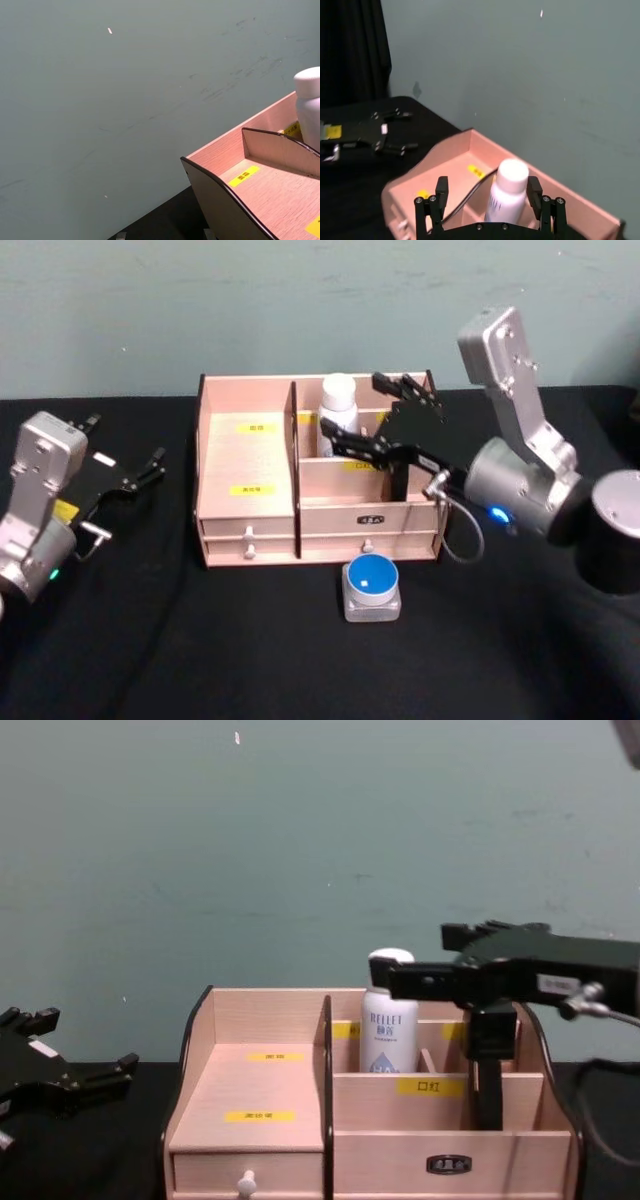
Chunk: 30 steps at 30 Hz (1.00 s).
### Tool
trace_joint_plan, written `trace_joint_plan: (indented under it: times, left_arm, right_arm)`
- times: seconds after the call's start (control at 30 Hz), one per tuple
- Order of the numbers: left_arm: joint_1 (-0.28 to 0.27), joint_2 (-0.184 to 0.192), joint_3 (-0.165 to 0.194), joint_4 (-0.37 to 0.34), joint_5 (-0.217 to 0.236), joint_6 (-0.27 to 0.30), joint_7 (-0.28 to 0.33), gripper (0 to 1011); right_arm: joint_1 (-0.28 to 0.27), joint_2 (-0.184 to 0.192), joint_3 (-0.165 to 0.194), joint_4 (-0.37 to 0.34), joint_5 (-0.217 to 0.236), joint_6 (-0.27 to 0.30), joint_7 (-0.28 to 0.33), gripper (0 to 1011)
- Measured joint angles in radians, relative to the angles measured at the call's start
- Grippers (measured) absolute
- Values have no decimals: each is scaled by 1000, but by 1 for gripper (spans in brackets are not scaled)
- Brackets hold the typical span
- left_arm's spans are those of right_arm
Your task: Pick up the facial cleanser and watermelon frost from the table and place them into the tiered storage box.
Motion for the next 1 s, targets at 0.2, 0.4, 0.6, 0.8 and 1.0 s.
trace_joint_plan:
  times: [0.2, 0.4, 0.6, 0.8, 1.0]
  left_arm:
    - [0, 0, 0, 0, 0, 0, 0, 1001]
    - [0, 0, 0, 0, 0, 0, 0, 1001]
    - [0, 0, 0, 0, 0, 0, 0, 1001]
    - [0, 0, 0, 0, 0, 0, 0, 1001]
    - [0, 0, 0, 0, 0, 0, 0, 1001]
  right_arm:
    - [-110, 58, 22, -135, 14, 81, -36, 1000]
    - [-218, 91, 47, -210, 25, 126, -70, 1000]
    - [-291, 99, 63, -236, 31, 140, -91, 1000]
    - [-342, 105, 73, -246, 41, 142, -92, 1000]
    - [-360, 107, 63, -234, 45, 146, -81, 1000]
